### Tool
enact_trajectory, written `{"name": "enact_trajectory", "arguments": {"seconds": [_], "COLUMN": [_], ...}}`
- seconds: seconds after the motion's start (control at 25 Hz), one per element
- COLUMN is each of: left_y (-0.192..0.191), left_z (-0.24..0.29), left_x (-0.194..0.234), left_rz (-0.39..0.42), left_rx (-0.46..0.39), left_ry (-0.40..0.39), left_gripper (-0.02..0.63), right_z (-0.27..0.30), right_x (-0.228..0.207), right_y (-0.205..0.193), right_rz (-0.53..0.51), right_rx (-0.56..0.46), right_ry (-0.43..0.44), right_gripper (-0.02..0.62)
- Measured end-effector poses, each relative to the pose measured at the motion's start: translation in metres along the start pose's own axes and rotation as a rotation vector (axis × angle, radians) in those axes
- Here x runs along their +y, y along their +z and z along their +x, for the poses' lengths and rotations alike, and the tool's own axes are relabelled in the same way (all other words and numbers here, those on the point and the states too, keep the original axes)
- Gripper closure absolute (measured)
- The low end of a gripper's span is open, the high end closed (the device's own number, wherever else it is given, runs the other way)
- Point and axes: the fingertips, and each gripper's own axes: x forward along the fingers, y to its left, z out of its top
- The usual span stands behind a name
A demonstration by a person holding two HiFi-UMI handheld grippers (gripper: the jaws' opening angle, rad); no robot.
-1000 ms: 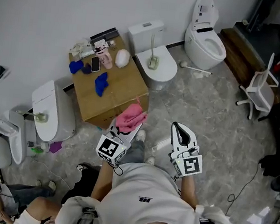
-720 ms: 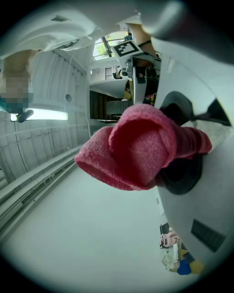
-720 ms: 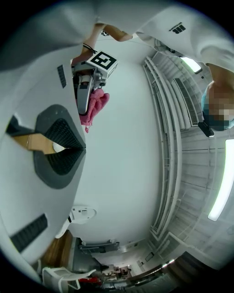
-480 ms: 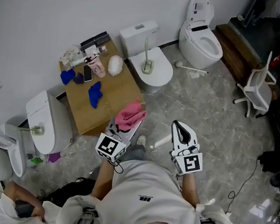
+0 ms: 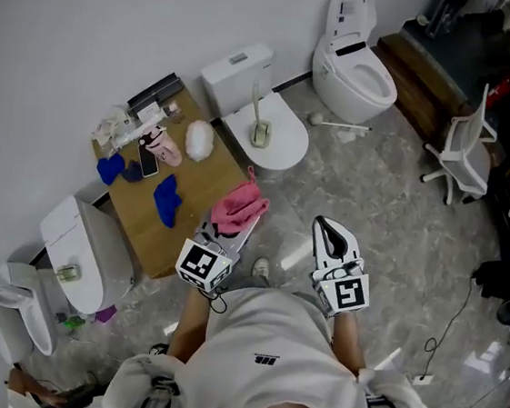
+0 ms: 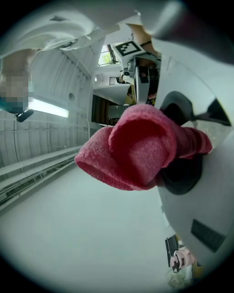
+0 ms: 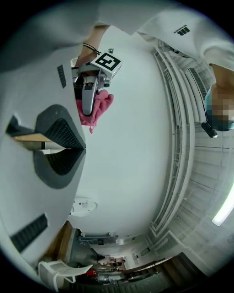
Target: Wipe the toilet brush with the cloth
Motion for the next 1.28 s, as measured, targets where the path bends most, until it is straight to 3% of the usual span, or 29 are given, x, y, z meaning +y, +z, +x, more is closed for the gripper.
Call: {"name": "enact_trajectory", "arguments": {"seconds": [0.32, 0.72, 1.28], "left_y": [-0.003, -0.014, -0.023], "left_z": [0.029, 0.067, 0.176], "left_x": [0.048, 0.069, 0.127], "left_rz": [0.000, -0.006, -0.042], "left_rx": [0.011, 0.033, 0.066], "left_ry": [-0.039, -0.036, 0.156], "left_gripper": [0.453, 0.454, 0.454], "right_z": [0.050, 0.084, 0.169], "right_x": [-0.010, -0.038, -0.146], "right_y": [-0.001, -0.011, -0.033], "right_rz": [-0.024, -0.034, 0.003], "right_rx": [0.023, 0.047, 0.052], "right_ry": [-0.032, -0.017, 0.129], "right_gripper": [0.600, 0.598, 0.598]}}
